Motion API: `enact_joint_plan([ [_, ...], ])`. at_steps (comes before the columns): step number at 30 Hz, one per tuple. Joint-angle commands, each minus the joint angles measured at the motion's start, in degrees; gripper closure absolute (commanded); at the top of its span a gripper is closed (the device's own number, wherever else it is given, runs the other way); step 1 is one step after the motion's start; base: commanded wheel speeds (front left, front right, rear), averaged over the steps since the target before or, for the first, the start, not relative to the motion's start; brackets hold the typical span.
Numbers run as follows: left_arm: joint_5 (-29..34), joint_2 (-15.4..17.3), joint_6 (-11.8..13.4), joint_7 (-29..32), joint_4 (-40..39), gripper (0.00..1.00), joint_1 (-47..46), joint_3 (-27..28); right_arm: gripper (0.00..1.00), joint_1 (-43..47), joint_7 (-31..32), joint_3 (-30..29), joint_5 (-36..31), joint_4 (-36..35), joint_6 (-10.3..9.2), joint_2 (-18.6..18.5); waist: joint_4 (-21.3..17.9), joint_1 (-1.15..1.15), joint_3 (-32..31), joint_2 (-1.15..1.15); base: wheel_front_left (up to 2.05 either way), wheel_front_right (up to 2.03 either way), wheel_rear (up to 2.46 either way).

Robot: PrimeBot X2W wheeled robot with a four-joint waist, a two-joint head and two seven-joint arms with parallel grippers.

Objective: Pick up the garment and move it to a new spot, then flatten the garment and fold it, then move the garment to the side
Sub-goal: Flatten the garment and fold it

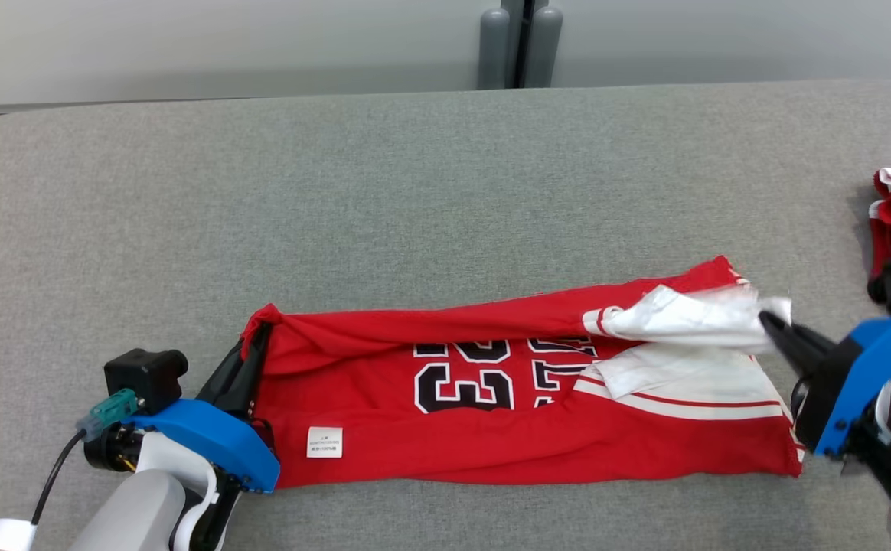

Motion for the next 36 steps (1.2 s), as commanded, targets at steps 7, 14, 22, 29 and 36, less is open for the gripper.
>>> enact_joint_plan([
  [7,0.8,-0.4,1.5,-1.8,2.2,0.00,1.0,0.1,0.00,9.1,2.7,-1.2,-0.6,-6.4,0.04,4.3,-1.3,0.01,-0.9,0.00,0.00,0.00,0.00],
  [14,0.2,-1.3,3.3,-5.0,2.2,0.00,2.2,2.4,0.00,12.3,4.2,-2.1,-1.1,-9.8,0.04,5.5,-1.5,0.01,-1.9,0.00,0.00,0.00,0.00],
  [22,3.5,-2.5,5.8,-6.7,-2.4,0.00,3.8,7.2,0.00,9.6,1.5,-4.1,-5.3,-7.7,0.04,6.2,-0.2,0.01,-4.2,0.00,0.00,0.00,0.00],
  [29,8.3,-3.2,6.5,-6.7,-7.1,0.00,5.5,10.8,0.00,5.0,-2.2,-4.0,-8.3,2.7,0.04,4.4,0.9,0.01,-4.8,0.00,0.00,0.00,0.00],
  [36,10.5,-3.1,5.6,-6.7,-7.4,0.00,5.5,11.2,0.00,0.1,-4.2,-5.6,-10.8,14.3,0.04,5.7,2.3,0.01,-4.5,0.00,0.00,0.00,0.00],
])
